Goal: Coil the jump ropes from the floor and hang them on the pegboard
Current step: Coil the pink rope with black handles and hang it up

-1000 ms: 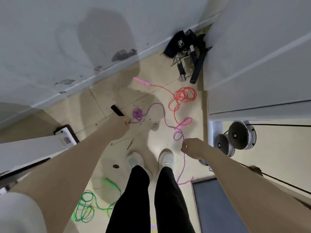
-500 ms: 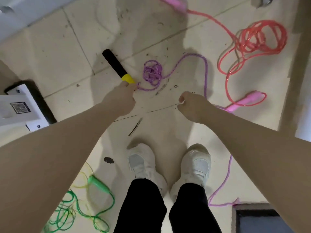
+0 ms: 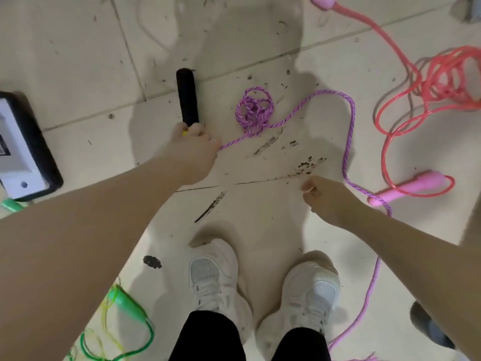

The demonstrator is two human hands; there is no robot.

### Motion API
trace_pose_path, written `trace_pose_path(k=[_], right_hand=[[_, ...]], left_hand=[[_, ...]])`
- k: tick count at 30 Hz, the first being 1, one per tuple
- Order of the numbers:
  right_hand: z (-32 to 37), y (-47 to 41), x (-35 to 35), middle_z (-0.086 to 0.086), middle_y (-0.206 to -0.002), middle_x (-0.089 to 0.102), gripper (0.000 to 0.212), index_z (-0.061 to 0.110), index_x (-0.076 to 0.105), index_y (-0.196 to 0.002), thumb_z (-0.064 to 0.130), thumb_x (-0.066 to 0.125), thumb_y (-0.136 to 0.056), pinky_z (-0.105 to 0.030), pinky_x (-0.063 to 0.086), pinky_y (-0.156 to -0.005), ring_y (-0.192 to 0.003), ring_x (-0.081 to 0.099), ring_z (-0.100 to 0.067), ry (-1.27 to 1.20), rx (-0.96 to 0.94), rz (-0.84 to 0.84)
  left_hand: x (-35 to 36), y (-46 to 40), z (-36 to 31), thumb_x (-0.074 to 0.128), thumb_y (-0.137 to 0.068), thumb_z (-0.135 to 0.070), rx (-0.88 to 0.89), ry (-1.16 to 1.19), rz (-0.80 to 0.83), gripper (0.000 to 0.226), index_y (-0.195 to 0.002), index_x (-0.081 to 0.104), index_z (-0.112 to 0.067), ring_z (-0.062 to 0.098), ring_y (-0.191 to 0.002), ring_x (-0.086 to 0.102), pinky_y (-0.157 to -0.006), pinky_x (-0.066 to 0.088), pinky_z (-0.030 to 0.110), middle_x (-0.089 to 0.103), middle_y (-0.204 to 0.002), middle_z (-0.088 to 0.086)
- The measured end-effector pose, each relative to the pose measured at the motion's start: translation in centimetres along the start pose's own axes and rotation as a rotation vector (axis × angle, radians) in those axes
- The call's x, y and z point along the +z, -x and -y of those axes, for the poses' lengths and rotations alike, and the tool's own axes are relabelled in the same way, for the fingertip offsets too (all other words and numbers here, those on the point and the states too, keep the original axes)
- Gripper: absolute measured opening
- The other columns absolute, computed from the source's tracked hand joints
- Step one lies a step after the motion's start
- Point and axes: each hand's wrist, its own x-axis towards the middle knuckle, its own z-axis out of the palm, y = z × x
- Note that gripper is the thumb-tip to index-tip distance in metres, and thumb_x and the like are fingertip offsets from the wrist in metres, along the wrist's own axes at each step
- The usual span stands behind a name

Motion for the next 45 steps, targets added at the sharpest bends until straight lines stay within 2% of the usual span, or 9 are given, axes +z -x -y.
trace_pose_path(k=[6, 11, 15, 20, 30, 33, 36, 38, 45], right_hand=[[8.3, 7.3, -6.0, -0.008, -0.143, 0.032, 0.062, 0.014, 0.027, -0.142, 0.017, 0.058, -0.088, -0.028, 0.037, -0.096, -0.117, 0.049, -0.024, -0.009, -0.25, -0.145], [16.2, 16.2, -11.1, 0.017, -0.144, 0.034, 0.091, 0.031, 0.005, -0.148, 0.032, 0.067, -0.083, -0.02, 0.033, -0.1, -0.126, 0.041, -0.004, -0.133, -0.459, 0.007], [18.7, 21.0, -13.3, 0.006, -0.103, 0.06, 0.005, 0.029, 0.056, -0.086, 0.024, 0.056, -0.088, -0.028, 0.042, -0.088, -0.098, 0.054, -0.012, -0.115, -0.473, -0.065], [17.7, 29.2, -19.4, 0.0, -0.062, 0.05, 0.024, 0.013, 0.047, -0.066, 0.012, 0.048, -0.09, -0.018, 0.037, -0.052, -0.055, 0.047, -0.012, -0.295, -0.194, -0.074], [21.3, 47.5, -31.4, 0.013, -0.071, 0.069, 0.033, 0.005, 0.06, -0.066, 0.01, 0.044, -0.094, -0.03, 0.047, -0.094, -0.105, 0.055, -0.037, -0.747, -0.484, 0.041], [23.7, 51.3, -33.5, 0.001, -0.088, 0.069, 0.029, 0.026, 0.069, -0.067, 0.02, 0.05, -0.088, -0.035, 0.044, -0.09, -0.097, 0.06, -0.02, -0.428, -0.662, -0.206], [25.2, 55.3, -35.7, 0.01, -0.067, 0.057, 0.033, 0.02, 0.062, -0.068, 0.006, 0.048, -0.094, -0.021, 0.041, -0.068, -0.065, 0.053, 0.002, -0.409, -0.827, -0.424], [25.5, 57.2, -37.0, 0.016, -0.075, 0.06, 0.03, 0.019, 0.067, -0.08, 0.008, 0.045, -0.096, -0.016, 0.04, -0.072, -0.071, 0.054, 0.007, -0.501, -0.885, -0.421], [23.9, 60.4, -38.3, -0.017, -0.1, 0.061, 0.027, -0.008, 0.052, -0.113, 0.007, 0.035, -0.098, -0.024, 0.049, -0.086, -0.094, 0.061, -0.013, -0.751, -0.951, -0.043]], left_hand=[[-12.7, 9.0, -0.3, 0.043, -0.097, -0.024, -0.034, 0.906, 0.065, 0.019, -0.078, 0.048, -0.021, 0.008, -0.05, 0.043, -0.048, 0.034, 0.017, 0.045, -0.058, -0.005], [-25.9, 17.0, 0.8, 0.06, -0.087, -0.01, 0.134, 1.367, 0.087, 0.017, -0.093, 0.067, -0.024, 0.008, -0.045, 0.046, -0.054, 0.045, 0.022, 0.048, -0.045, -0.012], [-34.8, 21.3, 2.2, 0.06, -0.079, -0.012, 0.305, 1.442, -0.036, 0.044, -0.117, 0.06, -0.034, 0.011, -0.039, 0.038, -0.048, 0.041, 0.022, 0.046, -0.05, -0.007], [-44.3, 27.7, 3.6, 0.053, -0.087, 0.002, 0.239, 1.542, -0.445, 0.074, -0.131, 0.031, -0.054, 0.012, -0.04, 0.036, -0.048, 0.045, 0.023, 0.063, -0.12, -0.012], [-51.8, 37.2, -1.9, 0.052, -0.089, -0.009, 0.1, 1.072, -0.415, 0.092, -0.136, -0.009, -0.058, 0.02, -0.091, 0.065, -0.07, 0.044, 0.023, 0.038, -0.14, -0.018], [-55.1, 40.1, -6.2, 0.05, -0.094, -0.018, 0.235, 1.098, -0.349, 0.063, -0.139, 0.015, -0.046, -0.007, -0.06, 0.056, -0.056, 0.043, 0.009, 0.059, -0.11, -0.018], [-58.3, 42.6, -8.7, 0.038, -0.099, -0.013, 0.132, 1.507, -0.437, 0.038, -0.134, 0.045, -0.025, 0.017, -0.058, 0.062, -0.054, 0.052, 0.029, 0.069, -0.071, 0.0], [-60.4, 43.5, -9.0, 0.043, -0.096, -0.021, 0.116, 1.648, -0.548, 0.03, -0.123, 0.053, -0.03, 0.031, -0.099, 0.063, -0.082, 0.051, 0.039, 0.071, -0.096, -0.003], [-65.3, 46.9, -11.4, 0.063, -0.085, -0.012, 0.39, 1.307, -0.502, 0.016, -0.084, 0.072, -0.025, -0.009, -0.106, 0.056, -0.092, 0.044, 0.017, 0.058, -0.122, -0.02]])
